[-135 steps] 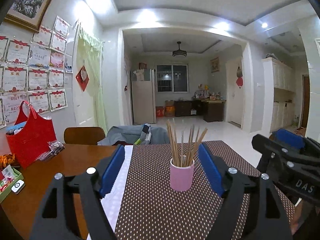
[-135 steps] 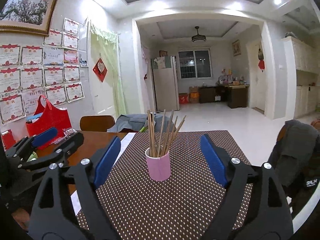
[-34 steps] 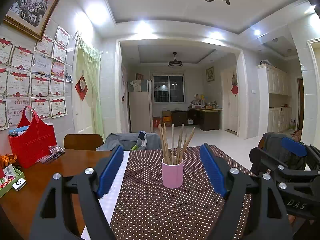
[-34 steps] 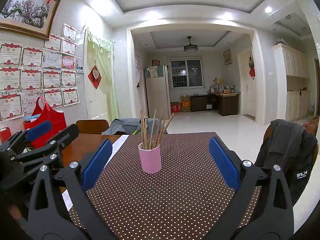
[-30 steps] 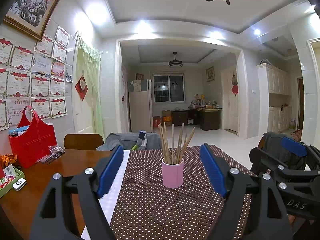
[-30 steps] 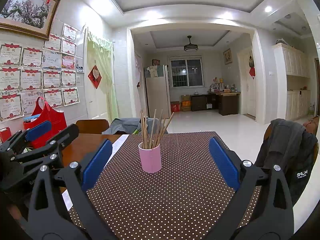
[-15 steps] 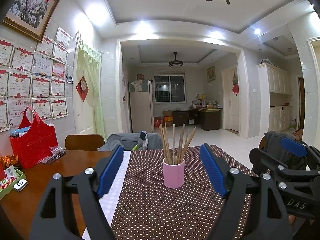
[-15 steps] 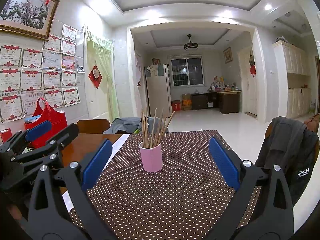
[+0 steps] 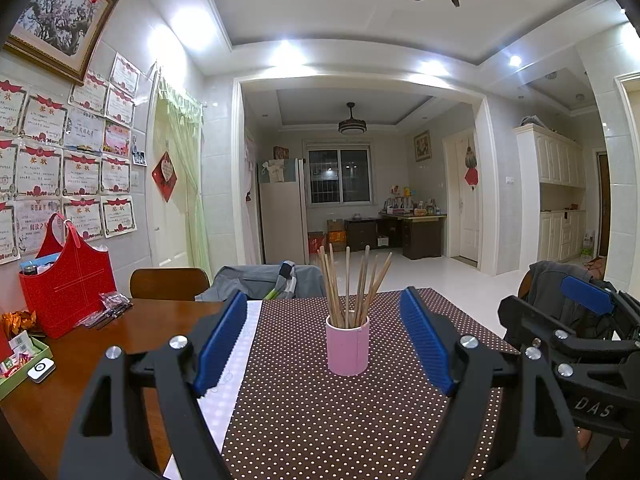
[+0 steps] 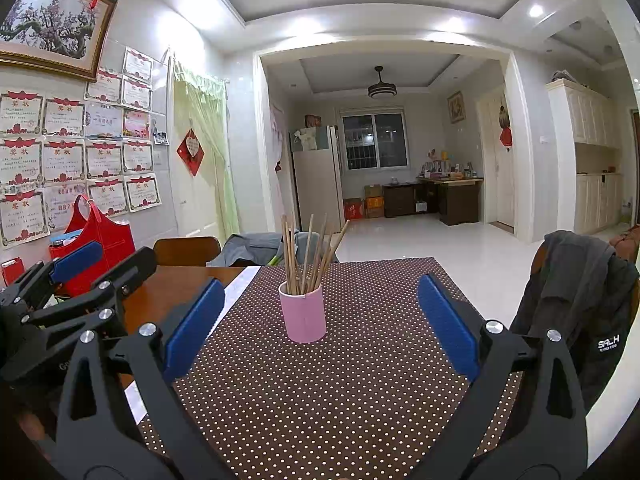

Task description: Organize utensils

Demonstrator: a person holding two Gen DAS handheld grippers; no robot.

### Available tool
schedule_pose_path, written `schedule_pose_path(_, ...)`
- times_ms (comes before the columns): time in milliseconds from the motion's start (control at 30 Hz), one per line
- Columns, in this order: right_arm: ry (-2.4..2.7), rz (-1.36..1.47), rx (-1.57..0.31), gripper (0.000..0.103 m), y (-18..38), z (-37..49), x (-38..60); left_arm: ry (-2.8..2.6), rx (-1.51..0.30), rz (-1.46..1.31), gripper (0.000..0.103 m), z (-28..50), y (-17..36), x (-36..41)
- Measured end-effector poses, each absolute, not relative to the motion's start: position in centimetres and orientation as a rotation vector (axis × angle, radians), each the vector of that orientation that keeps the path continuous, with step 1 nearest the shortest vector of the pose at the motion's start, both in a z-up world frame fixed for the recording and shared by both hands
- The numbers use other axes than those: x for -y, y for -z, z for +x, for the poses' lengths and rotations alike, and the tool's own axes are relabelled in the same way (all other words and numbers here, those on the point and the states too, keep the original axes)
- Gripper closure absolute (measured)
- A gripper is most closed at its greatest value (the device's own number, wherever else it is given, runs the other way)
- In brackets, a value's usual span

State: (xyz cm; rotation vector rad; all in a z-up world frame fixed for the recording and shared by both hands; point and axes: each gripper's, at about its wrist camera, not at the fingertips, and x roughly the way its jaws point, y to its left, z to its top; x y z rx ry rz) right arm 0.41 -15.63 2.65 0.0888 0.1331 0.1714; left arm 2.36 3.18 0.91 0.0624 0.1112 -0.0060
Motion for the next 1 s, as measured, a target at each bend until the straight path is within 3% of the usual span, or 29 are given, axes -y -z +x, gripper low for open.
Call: schedule_pose_path(1000,-0.171,0.096,-0.150,0.008,-2.1,-0.6,14.4,0.007,-0.118,0.063,0.025,2.2,-0.7,-3.8)
